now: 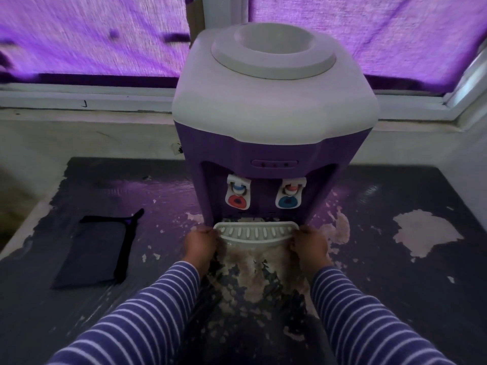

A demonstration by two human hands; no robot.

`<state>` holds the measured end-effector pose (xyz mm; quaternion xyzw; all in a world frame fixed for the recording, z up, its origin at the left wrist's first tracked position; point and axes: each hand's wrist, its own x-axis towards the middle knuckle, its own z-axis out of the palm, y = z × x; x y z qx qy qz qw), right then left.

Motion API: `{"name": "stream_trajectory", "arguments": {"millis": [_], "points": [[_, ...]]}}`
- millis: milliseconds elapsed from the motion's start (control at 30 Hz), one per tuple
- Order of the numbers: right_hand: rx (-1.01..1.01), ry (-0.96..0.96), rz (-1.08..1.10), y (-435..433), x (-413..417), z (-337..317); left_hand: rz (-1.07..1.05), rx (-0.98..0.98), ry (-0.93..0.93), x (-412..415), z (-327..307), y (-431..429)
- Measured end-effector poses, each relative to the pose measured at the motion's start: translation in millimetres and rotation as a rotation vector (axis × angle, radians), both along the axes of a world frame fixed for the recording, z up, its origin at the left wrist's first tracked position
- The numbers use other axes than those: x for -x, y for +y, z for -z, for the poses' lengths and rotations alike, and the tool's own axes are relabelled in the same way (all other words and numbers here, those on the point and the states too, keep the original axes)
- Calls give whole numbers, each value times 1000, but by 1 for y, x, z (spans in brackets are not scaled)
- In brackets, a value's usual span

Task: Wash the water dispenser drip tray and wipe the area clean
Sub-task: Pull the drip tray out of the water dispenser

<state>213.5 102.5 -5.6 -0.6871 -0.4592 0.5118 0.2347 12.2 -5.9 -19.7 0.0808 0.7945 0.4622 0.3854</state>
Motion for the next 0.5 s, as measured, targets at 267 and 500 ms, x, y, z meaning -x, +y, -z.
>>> {"name": "stream_trajectory", "arguments": {"millis": [267, 500], "points": [[-37, -17, -43, 1, -4, -2, -42, -51, -14, -1, -1, -3], [-66, -1, -53, 1, -9, 0, -151, -118, -119, -3, 0, -6]]}}
